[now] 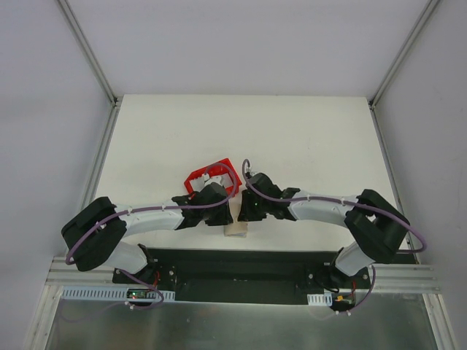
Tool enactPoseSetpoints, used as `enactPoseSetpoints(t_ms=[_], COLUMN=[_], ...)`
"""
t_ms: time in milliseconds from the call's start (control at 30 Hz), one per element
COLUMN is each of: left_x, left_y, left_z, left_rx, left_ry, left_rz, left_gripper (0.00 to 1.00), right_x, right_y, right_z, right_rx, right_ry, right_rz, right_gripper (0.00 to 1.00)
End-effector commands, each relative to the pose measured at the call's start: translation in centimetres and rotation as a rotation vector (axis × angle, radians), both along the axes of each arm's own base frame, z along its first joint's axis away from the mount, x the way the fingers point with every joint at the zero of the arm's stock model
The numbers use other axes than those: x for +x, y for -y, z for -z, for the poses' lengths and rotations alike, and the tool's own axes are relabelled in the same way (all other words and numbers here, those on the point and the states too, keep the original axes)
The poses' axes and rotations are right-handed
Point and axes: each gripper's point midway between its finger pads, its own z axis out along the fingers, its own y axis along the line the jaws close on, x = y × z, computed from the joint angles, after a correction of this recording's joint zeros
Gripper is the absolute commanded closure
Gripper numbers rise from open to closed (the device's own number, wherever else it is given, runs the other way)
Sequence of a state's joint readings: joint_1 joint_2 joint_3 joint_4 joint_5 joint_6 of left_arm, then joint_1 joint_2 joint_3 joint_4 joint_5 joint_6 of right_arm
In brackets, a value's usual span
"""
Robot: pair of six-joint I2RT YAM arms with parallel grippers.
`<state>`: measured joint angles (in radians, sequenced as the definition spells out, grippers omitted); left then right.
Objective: Put the credit cards into the card holder
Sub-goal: Close the card holder at the center of the board.
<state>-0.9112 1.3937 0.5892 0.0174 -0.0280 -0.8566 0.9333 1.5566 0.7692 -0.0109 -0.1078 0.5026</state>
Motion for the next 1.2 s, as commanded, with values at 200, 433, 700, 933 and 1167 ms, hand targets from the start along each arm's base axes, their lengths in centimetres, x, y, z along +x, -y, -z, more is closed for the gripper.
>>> enactPoseSetpoints(t_ms=[200, 433, 700, 933, 1167], left_x=[-2.2, -2.3, -2.3, -2.4, -1.0], left_y=[-0.7, -0.6, -0.5, -0.5, -0.6], left_z=[1.0, 0.9, 0.8, 1.0, -0.2], left_rx=[0.04, 0.037, 0.03, 0.03, 0.033], left_ry=[-0.056, -0.053, -0.049, -0.051, 0.025], left_rz=[0.046, 0.049, 0.053, 0.052, 0.034], left_gripper=[0.68, 0.69, 0.69, 0.69, 0.64], right_x=[1.1, 1.2, 1.5, 1.3, 2.1], right_y=[1.8, 1.9, 3.1, 3.6, 1.9], right_z=[2.7, 3.2, 4.4, 5.1, 1.6], right_rx=[-0.194, -0.261, -0.401, -0.433, -0.2], right_ry=[0.037, 0.037, 0.009, -0.013, 0.085], right_rz=[0.012, 0.003, 0.022, 0.029, 0.048], right_gripper=[0.85, 0.85, 0.88, 0.89, 0.86])
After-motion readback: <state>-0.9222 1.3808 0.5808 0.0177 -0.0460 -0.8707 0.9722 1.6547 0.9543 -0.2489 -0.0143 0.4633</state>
